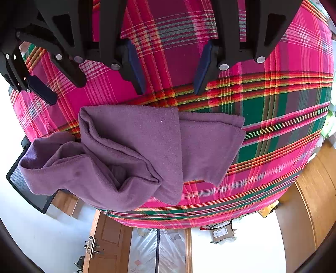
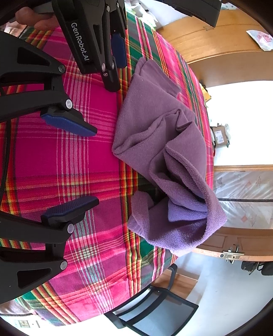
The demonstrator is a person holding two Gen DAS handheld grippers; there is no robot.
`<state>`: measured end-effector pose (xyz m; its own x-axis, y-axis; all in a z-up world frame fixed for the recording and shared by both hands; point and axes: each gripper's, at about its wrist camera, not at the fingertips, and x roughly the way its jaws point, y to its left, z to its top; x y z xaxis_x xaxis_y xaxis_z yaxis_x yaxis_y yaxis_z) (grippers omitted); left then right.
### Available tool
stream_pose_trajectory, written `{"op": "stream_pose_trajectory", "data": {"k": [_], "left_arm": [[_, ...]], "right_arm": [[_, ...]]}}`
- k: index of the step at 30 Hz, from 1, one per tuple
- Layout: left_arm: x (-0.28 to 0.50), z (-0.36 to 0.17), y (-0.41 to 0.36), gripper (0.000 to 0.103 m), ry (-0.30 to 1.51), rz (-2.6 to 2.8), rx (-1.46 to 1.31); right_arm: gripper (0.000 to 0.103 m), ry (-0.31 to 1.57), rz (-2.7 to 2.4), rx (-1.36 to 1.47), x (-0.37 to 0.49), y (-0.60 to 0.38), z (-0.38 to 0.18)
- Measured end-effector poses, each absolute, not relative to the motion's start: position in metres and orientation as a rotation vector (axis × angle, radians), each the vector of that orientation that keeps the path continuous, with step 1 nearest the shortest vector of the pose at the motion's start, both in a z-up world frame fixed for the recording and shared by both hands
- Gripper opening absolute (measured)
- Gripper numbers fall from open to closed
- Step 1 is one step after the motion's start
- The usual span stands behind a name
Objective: Fold clothes
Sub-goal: 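Move both grippers toward the crumpled purple blanket on the bed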
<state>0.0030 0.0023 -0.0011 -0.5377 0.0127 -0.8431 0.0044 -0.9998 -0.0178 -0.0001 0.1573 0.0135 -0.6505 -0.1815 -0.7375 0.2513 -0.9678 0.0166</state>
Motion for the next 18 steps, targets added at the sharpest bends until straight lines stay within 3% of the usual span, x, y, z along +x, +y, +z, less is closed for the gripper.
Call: {"op": "stream_pose_trajectory", "data": {"k": [14,18], "left_arm": [[0.003,-0.002,0.004,0.053,-0.032,2.768,-1.476],[0.003,0.000,-0.004,0.053,-0.155,2.711,-1.455]], "right_arm": [[0.062,0.120,-2.647,1.124,0.007,0.165,0.013],[0.061,0.057,-2.624,1.096,0.010,0.175,0.015]]}}
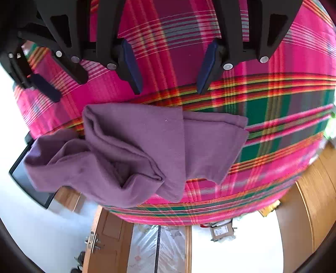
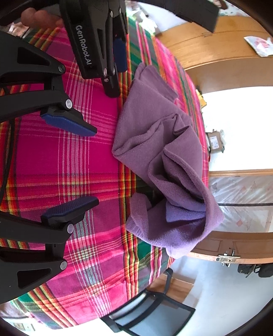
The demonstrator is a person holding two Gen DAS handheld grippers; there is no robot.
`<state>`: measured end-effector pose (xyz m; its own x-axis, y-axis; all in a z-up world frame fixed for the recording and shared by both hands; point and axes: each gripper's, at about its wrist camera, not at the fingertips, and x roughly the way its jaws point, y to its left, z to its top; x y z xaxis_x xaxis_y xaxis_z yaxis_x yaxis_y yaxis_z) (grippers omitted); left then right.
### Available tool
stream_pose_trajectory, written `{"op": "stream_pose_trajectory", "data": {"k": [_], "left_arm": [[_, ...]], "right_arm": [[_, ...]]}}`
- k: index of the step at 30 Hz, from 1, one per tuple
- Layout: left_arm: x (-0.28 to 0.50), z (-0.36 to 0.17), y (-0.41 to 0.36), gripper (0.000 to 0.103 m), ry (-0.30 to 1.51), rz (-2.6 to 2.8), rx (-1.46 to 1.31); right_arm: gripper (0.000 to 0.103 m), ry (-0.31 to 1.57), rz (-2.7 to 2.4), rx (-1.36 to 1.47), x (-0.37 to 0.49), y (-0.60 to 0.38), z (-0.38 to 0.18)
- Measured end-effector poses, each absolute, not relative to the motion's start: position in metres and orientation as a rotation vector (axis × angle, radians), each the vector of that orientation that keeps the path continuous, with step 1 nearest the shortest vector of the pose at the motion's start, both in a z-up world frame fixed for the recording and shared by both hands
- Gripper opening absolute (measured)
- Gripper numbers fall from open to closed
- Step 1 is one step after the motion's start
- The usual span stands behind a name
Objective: Fold clothes
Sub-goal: 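Move both grippers toward the crumpled purple blanket on the bed, then grasp a blanket edge with the right gripper while the left gripper grasps another edge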
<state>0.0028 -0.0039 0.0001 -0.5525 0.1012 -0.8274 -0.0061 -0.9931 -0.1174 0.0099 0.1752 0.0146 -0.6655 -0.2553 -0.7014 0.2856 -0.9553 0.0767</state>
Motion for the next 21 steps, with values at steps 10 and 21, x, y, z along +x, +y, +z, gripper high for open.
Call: {"op": "stream_pose_trajectory", "data": {"k": [10,21], "left_arm": [[-0.002,0.017,0.016,0.051,-0.043,2.700,-1.377],[-0.030,0.038,0.032,0.051,-0.080,2.630,-1.306]], "right_arm": [[0.059,-0.179,-2.652,1.087,-0.009,0.223,0.022],[0.055,-0.260,-2.692,1.044,-0.040,0.240,0.039]]}}
